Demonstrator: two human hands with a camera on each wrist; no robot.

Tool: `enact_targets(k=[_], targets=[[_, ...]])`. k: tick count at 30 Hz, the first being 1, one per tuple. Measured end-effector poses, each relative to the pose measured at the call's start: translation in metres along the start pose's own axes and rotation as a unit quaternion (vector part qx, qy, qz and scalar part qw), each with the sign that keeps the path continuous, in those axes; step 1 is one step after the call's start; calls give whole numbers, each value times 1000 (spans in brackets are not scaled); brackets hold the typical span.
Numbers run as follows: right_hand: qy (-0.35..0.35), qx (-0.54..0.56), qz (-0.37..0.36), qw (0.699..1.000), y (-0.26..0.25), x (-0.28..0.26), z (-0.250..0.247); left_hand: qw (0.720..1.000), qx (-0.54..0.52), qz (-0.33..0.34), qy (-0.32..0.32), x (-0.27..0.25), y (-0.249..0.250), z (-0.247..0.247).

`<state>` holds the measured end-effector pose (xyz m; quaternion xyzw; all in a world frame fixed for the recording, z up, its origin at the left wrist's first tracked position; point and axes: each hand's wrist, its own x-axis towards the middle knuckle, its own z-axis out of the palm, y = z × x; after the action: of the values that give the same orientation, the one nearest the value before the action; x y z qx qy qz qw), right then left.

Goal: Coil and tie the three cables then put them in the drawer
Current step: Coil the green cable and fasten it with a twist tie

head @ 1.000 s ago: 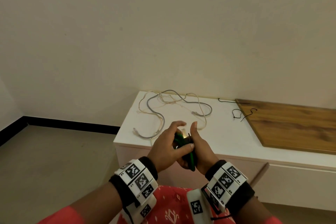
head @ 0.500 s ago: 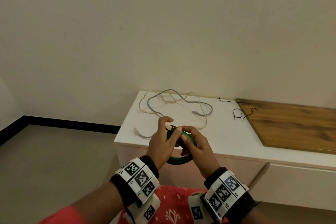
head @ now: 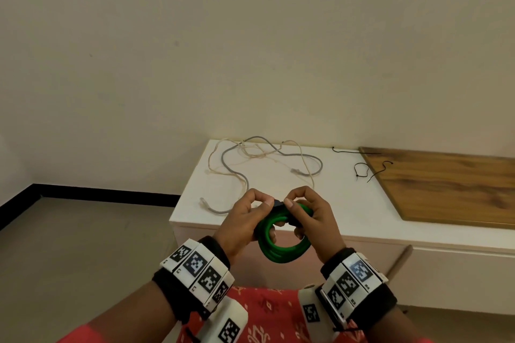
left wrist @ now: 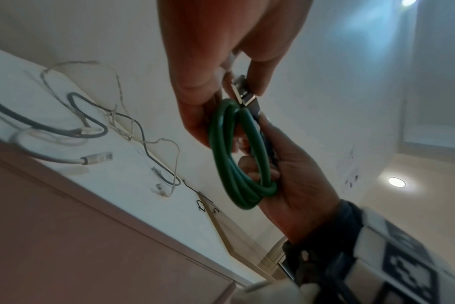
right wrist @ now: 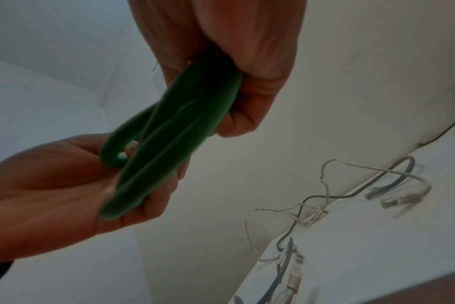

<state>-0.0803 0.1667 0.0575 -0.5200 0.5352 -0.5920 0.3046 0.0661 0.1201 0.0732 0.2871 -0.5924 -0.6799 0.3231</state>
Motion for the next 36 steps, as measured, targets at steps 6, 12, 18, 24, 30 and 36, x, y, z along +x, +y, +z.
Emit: enact_targets(k=[6,12,18,24,30,36], targets=[[-18,-23,-2,1000,9,12,-18,1000,21,-9,-17,12,-3,10],[-1,-32,-3,999,23,24,-37,988,139,58,-11,32,-16,26],[-14,-32,18,999,40,41,-51,974,170,128,77,51,-42,41],[-57,-49,36,997,52,55,-68,974,135,133,123,79,-55,44],[-27,-83,41,995,65,73,-78,982,116,120,87,103,-65,50],[4,-68,34,997,83,82,-78,982,104,117,106,122,-84,54]])
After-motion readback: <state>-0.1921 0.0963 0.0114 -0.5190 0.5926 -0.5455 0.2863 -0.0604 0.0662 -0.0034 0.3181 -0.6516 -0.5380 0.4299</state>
